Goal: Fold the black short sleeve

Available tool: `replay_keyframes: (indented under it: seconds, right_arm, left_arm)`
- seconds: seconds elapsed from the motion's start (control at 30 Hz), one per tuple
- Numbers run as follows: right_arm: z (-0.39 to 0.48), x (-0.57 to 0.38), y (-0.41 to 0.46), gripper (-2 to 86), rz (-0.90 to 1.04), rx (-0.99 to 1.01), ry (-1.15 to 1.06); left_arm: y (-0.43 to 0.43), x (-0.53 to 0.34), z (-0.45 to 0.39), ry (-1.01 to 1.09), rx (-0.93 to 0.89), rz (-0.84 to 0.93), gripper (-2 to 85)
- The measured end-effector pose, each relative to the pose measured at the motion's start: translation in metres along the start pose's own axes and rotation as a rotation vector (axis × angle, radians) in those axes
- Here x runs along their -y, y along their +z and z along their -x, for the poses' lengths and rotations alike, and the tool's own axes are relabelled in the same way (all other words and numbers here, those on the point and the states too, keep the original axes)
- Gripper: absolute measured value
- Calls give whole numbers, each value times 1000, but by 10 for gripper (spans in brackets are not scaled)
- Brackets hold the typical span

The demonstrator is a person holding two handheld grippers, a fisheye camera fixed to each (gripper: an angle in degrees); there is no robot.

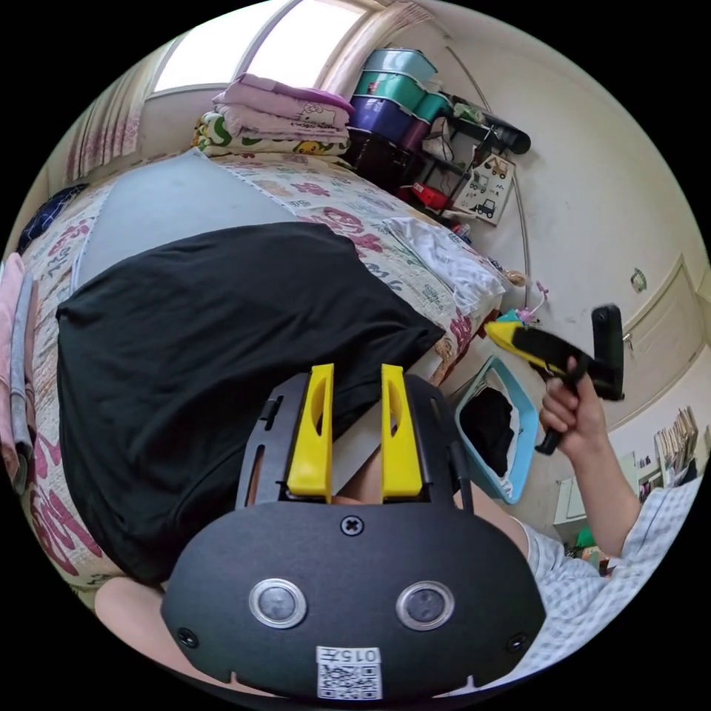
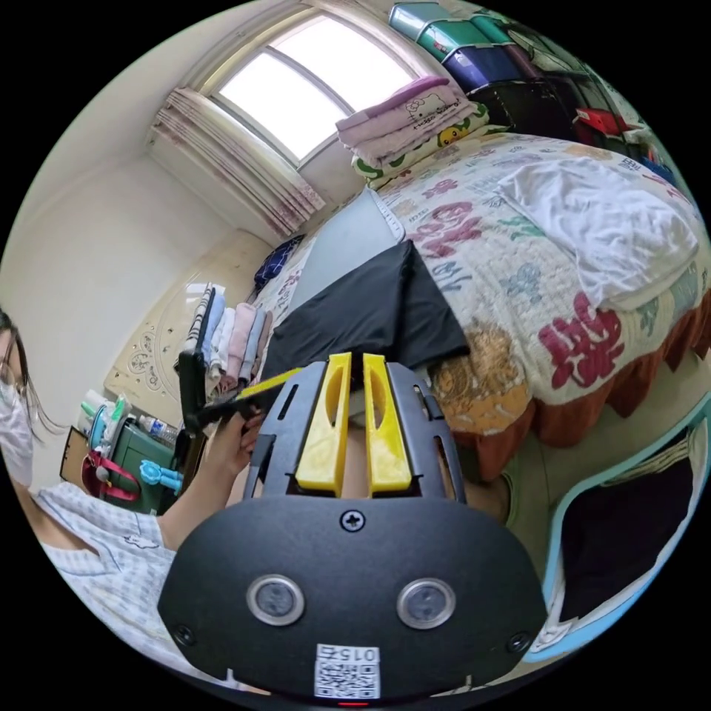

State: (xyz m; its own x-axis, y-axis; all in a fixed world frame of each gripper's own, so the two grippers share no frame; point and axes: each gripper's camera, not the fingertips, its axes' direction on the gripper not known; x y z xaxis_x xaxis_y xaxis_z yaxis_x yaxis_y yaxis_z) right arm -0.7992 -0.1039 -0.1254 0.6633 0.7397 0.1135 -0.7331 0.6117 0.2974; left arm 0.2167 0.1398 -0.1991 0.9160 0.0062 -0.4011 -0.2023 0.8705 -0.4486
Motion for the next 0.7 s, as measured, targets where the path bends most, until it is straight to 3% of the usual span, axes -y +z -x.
replay_keyframes:
  seconds: [0.37,0.7]
  right_arm:
    - [-48,225,165,89,185,-60,58]
    - [-92,318,302,109,231,-70,229]
  left_arm:
    - [52,90,-76,208,-34,66,96]
    - [77,129,-132,497,120,138,97]
